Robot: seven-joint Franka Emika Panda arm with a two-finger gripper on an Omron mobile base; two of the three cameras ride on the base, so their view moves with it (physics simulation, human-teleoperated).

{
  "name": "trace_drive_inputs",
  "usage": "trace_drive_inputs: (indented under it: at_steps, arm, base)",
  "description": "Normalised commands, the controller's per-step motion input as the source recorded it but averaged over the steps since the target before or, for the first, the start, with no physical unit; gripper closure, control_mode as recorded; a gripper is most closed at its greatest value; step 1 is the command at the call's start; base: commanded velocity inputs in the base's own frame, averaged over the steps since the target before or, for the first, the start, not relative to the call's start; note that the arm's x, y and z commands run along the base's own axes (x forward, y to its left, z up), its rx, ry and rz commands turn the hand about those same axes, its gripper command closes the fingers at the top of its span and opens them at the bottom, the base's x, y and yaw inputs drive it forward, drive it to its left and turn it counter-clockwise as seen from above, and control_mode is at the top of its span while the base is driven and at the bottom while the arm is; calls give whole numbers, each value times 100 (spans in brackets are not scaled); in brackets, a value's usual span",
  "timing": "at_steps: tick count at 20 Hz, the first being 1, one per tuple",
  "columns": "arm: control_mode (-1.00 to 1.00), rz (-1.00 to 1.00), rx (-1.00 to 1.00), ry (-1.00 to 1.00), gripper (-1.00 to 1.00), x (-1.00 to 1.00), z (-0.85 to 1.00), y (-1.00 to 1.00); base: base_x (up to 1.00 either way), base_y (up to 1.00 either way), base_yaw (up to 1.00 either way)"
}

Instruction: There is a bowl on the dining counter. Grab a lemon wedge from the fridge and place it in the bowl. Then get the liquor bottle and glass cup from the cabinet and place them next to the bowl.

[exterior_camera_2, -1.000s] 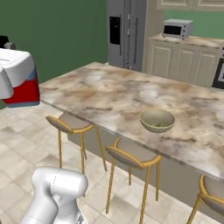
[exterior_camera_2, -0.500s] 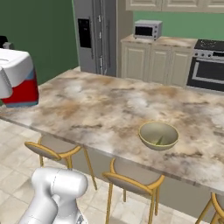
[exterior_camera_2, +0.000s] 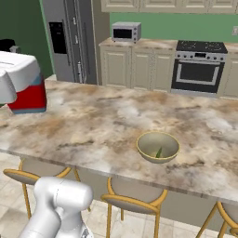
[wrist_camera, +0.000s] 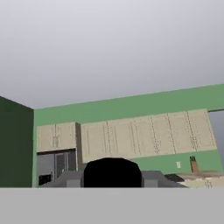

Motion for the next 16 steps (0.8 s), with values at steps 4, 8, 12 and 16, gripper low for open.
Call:
trace_drive_inputs:
  at_steps: [4, 8, 12, 16]
  arm:
    - [-100, -21, 0, 3, 100, 69, -31, -2]
    - [-100, -1, 0, 1, 100, 63, -44, -5]
    - [-100, 10, 0, 3, 100, 40, -55, -15]
    - [-100, 20, 0, 8, 100, 29, -62, -21]
  base:
    - [0, 0, 0]
    - [0, 0, 0]
    - [0, 0, 0]
    - [0, 0, 0]
